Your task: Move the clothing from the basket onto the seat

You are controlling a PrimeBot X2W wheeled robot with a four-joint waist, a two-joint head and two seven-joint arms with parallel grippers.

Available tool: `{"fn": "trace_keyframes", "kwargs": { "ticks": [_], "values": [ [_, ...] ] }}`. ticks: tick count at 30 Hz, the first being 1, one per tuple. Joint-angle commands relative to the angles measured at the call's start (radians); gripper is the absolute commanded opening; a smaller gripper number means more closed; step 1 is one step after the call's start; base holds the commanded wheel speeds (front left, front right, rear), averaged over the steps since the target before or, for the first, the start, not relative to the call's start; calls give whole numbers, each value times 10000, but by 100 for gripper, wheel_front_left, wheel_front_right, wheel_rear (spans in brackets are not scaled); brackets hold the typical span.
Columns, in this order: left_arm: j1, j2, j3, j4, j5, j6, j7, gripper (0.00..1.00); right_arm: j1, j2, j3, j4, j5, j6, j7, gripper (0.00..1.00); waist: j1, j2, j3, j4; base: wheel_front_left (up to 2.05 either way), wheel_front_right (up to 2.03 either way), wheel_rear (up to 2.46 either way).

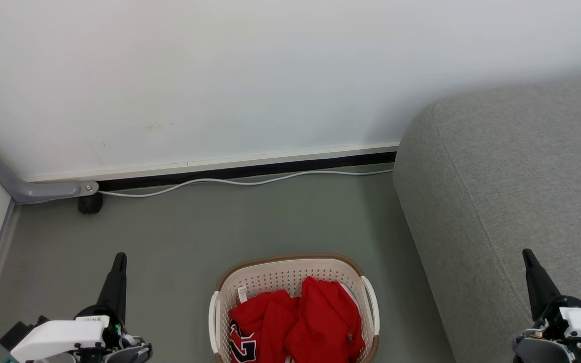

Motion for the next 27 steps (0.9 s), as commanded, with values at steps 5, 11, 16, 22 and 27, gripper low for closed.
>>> {"fn": "trace_keyframes", "kwargs": {
  "ticks": [5, 11, 16, 22, 27],
  "values": [
    [-547, 173, 323, -272, -49, -85, 60, 0, -364, -104, 177, -307, 118, 16, 75, 0, 0, 0, 0, 0, 0, 0, 0],
    [-547, 173, 323, -272, -49, -85, 60, 0, -364, -104, 177, -307, 118, 16, 75, 0, 0, 0, 0, 0, 0, 0, 0],
    [-547, 173, 323, -272, -49, -85, 60, 0, -364, -104, 177, -307, 118, 16, 75, 0, 0, 0, 0, 0, 0, 0, 0],
    [-547, 173, 323, -272, -49, -85, 60, 0, -364, -104, 177, -307, 118, 16, 75, 0, 0, 0, 0, 0, 0, 0, 0],
    [-547, 173, 323, -272, -49, -85, 60, 0, -364, -104, 177, -307, 118, 16, 75, 0, 0, 0, 0, 0, 0, 0, 0]
  ]
}}
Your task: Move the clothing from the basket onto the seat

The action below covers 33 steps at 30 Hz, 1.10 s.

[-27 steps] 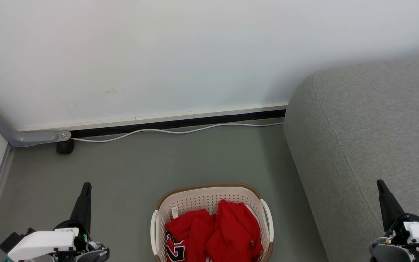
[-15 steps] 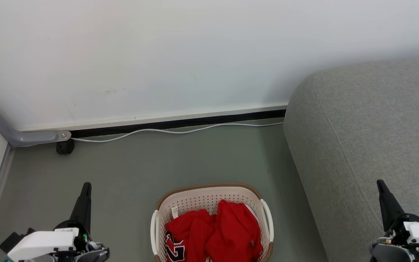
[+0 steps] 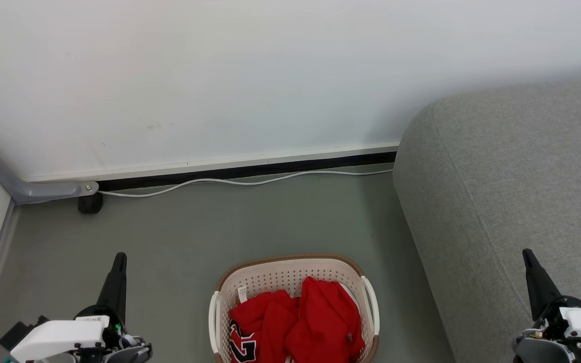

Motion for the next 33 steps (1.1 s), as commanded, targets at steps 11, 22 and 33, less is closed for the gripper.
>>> {"fn": "trace_keyframes", "kwargs": {
  "ticks": [11, 22, 33],
  "values": [
    [-547, 173, 323, -272, -49, -85, 60, 0, -364, -104, 177, -307, 118, 16, 75, 0, 0, 0, 0, 0, 0, 0, 0],
    [-547, 173, 323, -272, -49, -85, 60, 0, -364, -104, 177, -307, 118, 16, 75, 0, 0, 0, 0, 0, 0, 0, 0],
    [-547, 173, 323, -272, -49, -85, 60, 0, -364, -104, 177, -307, 118, 16, 75, 0, 0, 0, 0, 0, 0, 0, 0]
  ]
}}
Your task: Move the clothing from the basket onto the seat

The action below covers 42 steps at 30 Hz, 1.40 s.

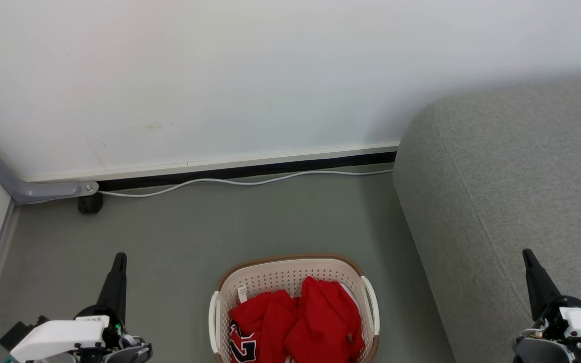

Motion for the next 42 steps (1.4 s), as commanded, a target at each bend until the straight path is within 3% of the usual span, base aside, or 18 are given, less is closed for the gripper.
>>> {"fn": "trace_keyframes", "kwargs": {
  "ticks": [1, 42],
  "values": [
    [-547, 173, 323, -272, -49, -85, 60, 0, -364, -104, 177, -307, 118, 16, 75, 0, 0, 0, 0, 0, 0, 0, 0],
    [-546, 173, 323, -272, -49, -85, 60, 0, -364, -104, 177, -307, 118, 16, 75, 0, 0, 0, 0, 0, 0, 0, 0]
  ]
}}
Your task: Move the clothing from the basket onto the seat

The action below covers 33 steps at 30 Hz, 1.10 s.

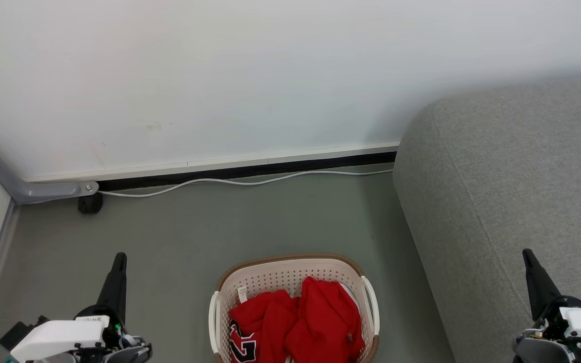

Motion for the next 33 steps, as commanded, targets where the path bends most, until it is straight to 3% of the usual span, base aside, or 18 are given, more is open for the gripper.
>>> {"fn": "trace_keyframes", "kwargs": {
  "ticks": [1, 33],
  "values": [
    [-546, 173, 323, -272, -49, -85, 60, 0, -364, -104, 177, -307, 118, 16, 75, 0, 0, 0, 0, 0, 0, 0, 0],
    [-546, 173, 323, -272, -49, -85, 60, 0, -364, -104, 177, -307, 118, 16, 75, 0, 0, 0, 0, 0, 0, 0, 0]
  ]
}}
